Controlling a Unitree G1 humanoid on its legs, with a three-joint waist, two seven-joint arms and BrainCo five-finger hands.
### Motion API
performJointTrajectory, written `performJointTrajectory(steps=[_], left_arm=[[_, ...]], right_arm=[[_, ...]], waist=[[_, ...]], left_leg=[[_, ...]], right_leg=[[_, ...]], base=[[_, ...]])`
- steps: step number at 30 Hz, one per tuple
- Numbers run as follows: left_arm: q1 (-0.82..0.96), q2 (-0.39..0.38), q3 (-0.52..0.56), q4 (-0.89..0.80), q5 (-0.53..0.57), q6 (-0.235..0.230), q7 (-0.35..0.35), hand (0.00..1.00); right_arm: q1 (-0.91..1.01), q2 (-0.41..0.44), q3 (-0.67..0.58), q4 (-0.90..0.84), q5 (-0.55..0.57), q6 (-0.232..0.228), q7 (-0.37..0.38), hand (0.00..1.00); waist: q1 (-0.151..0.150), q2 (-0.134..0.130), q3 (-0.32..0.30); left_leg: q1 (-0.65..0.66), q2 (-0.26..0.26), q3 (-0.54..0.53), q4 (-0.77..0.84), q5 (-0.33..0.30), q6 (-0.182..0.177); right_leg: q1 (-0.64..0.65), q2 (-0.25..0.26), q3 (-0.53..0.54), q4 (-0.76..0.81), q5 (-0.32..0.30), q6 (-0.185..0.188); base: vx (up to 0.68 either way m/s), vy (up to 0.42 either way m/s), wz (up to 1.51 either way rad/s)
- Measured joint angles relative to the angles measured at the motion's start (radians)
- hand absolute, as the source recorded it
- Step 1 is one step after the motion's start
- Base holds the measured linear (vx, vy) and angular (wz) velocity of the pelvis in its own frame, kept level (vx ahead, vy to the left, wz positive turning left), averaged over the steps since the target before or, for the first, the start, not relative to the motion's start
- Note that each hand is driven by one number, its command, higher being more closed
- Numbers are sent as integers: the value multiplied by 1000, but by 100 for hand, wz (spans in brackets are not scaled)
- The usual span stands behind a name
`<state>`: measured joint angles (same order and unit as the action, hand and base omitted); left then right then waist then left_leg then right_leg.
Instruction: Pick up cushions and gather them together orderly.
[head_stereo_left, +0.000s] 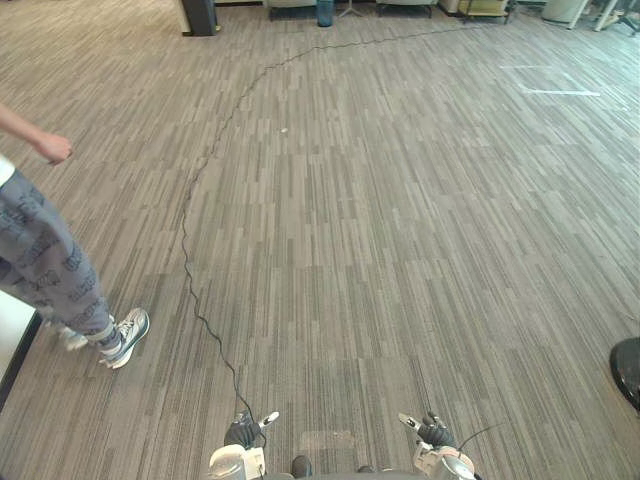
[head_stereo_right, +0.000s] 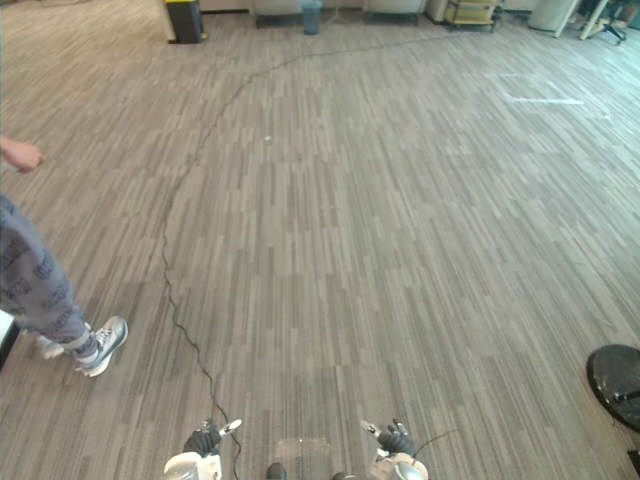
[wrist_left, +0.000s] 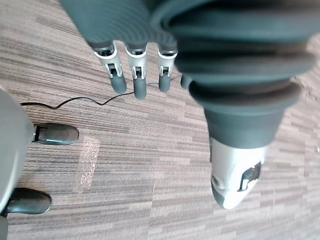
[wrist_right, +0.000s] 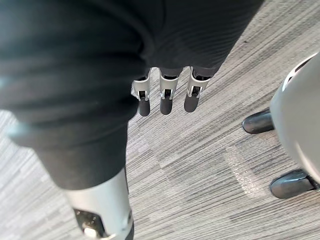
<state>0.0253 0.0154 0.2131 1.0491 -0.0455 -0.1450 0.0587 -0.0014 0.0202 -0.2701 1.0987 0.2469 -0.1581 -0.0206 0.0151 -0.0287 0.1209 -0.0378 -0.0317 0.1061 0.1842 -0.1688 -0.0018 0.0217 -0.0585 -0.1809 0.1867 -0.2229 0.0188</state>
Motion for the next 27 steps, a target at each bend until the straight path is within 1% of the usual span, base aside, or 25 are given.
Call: performJointTrajectory(steps=[1, 2, 3, 5, 6, 7, 8, 9, 10, 11, 12, 13, 14, 15, 16, 17, 18, 19, 20, 21, 23, 24, 25, 26, 27], left_arm=[[2, -2, 7, -22, -10, 0, 2, 0], [-2, -2, 8, -33, -24, 0, 5, 0], [-4, -1, 7, -52, -37, -3, 6, 0], [-4, -3, 4, -60, -50, -5, 9, 0], [-3, -3, 4, -66, -64, -7, 11, 0], [-3, -8, 4, -70, -70, -10, 18, 0], [-2, -10, 6, -81, -75, -17, 26, 0], [-1, -9, 6, -84, -76, -18, 26, 0], [6, -2, 6, -89, -77, -19, 31, 0], [7, 0, 8, -89, -78, -19, 35, 0], [6, 0, 12, -91, -79, -18, 41, 0], [5, 0, 15, -91, -79, -17, 42, 0], [5, 2, 18, -89, -83, -17, 46, 0], [5, 1, 12, -88, -84, -16, 46, 0], [5, 1, 7, -88, -84, -17, 46, 0], [4, 2, -11, -86, -84, -17, 45, 0], [2, 2, -38, -75, -84, -16, 45, 0], [-13, 5, -54, -63, -83, -13, 44, 0], [-16, 6, -56, -58, -83, -12, 44, 0], [-16, -7, -57, -41, -81, -1, 45, 0], [-17, -22, -55, -36, -77, 3, 45, 0], [-20, -26, -55, -36, -75, 3, 44, 0], [-39, -38, -50, -34, -73, 3, 42, 0], [-60, -50, -43, -20, -72, 2, 40, 0], [-66, -52, -45, -14, -72, 2, 38, 0]], right_arm=[[6, -1, 1, -26, 1, -1, -4, 0], [7, 0, 5, -33, 8, -3, -7, 0], [2, -1, 9, -42, 17, -3, -18, 0], [5, -1, 9, -45, 35, -2, -29, 0], [3, -1, 21, -51, 37, -2, -33, 0], [2, -1, 41, -61, 37, -2, -36, 0], [-7, 3, 57, -63, 37, -2, -40, 0], [-8, 4, 61, -63, 37, -2, -40, 0], [-14, 11, 80, -63, 36, -2, -41, 0], [-15, 16, 79, -60, 34, -1, -41, 0], [-19, 33, 82, -64, 30, -1, -40, 0], [-19, 38, 82, -64, 30, -1, -40, 0], [-12, 42, 89, -63, 27, 5, -34, 0], [2, 43, 78, -77, 28, 2, -36, 0], [6, 44, 78, -83, 27, 2, -36, 0], [19, 48, 77, -106, 27, 0, -35, 0], [25, 41, 76, -109, 26, -3, -33, 0], [30, 41, 80, -102, 26, -2, -30, 0], [34, 41, 81, -101, 26, 0, -28, 0], [44, 40, 75, -134, 26, -1, -27, 0], [51, 38, 61, -151, 25, -13, -25, 0], [49, 39, 55, -155, 24, -15, -24, 0], [40, 39, 40, -168, 23, -21, -20, 0], [34, 26, 37, -164, 26, -25, -19, 0], [30, 18, 38, -160, 26, -26, -19, 0]], waist=[[1, 11, 13], [1, 13, 23], [14, 13, 41], [23, 16, 43], [28, 19, 43], [35, 20, 42], [48, 15, 39], [50, 12, 36], [56, -7, 24], [58, -12, 13], [63, -14, 12], [65, -15, 11], [67, -30, 3], [69, -39, -4], [70, -42, -6], [74, -46, -9], [67, -43, -8], [58, -43, 0], [56, -45, 2], [35, -43, 3], [23, -39, 6], [21, -38, 6], [18, -33, 8], [14, -22, 12], [9, -17, 12]], left_leg=[[-92, 32, 22, 213, -67, -6], [-169, 56, 36, 370, -80, -21], [-226, 83, 54, 503, -103, -34], [-275, 120, 77, 499, -123, -30], [-300, 128, 85, 424, -111, -21], [-322, 128, 91, 340, -81, -14], [-355, 125, 104, 245, 17, -23], [-360, 122, 108, 231, 44, -25], [-364, 89, 136, 211, 86, -5], [-363, 85, 164, 226, 52, 12], [-359, 86, 190, 266, 19, 37], [-354, 86, 195, 274, 14, 40], [-314, 70, 213, 286, -4, 67], [-269, 53, 216, 284, -22, 91], [-260, 50, 217, 284, -28, 92], [-216, 42, 221, 273, -52, 90], [-133, 37, 223, 227, -103, 79], [-63, 30, 218, 189, -142, 64], [-48, 25, 217, 183, -143, 65], [62, 24, 211, 115, -161, 59], [155, 39, 212, 55, -181, 46], [174, 45, 210, 43, -189, 41], [217, 71, 206, 24, -213, 28], [260, 91, 201, -4, -220, 17], [274, 98, 196, -15, -221, 15]], right_leg=[[1, 13, -8, 22, -22, -9], [12, 15, -12, 27, -32, -18], [39, 17, -10, 28, -45, -26], [72, 14, -10, 16, -65, -27], [85, 1, -3, 10, -86, -22], [89, -13, 6, 3, -99, -11], [93, -39, 30, -12, -114, 10], [94, -46, 38, -20, -116, 11], [100, -84, 63, -54, -120, 9], [95, -96, 83, -59, -100, -11], [93, -109, 131, -43, -61, -4], [94, -115, 144, -37, -51, 2], [104, -137, 174, 13, -8, 39], [92, -151, 184, 115, 7, 64], [81, -153, 187, 149, 13, 68], [17, -159, 203, 312, 39, 83], [-89, -160, 209, 581, 150, 93], [-178, -163, 206, 777, 165, 91], [-201, -163, 205, 818, 153, 86], [-307, -150, 159, 947, 87, 53], [-396, -126, 77, 945, 25, 33], [-421, -119, 53, 926, 10, 30], [-482, -88, -21, 797, -15, 19], [-504, -59, -69, 616, -4, 4], [-511, -43, -79, 539, 10, -2]], base=[[65, -52, 9], [92, -13, 4], [138, 33, 1], [192, 82, -5], [198, 122, -11], [323, 233, -29], [314, 232, -28], [443, 306, -38], [472, 267, -34], [599, 314, -44], [520, 276, -31], [508, 299, -26], [507, 291, -13], [492, 260, -12], [373, 171, -15], [404, 167, -21], [469, 170, -25], [385, 135, -13], [447, 52, -6], [370, 10, -6], [385, -4, -9], [404, -60, 5], [443, -92, 18], [557, -112, 22], [711, -150, 62]])
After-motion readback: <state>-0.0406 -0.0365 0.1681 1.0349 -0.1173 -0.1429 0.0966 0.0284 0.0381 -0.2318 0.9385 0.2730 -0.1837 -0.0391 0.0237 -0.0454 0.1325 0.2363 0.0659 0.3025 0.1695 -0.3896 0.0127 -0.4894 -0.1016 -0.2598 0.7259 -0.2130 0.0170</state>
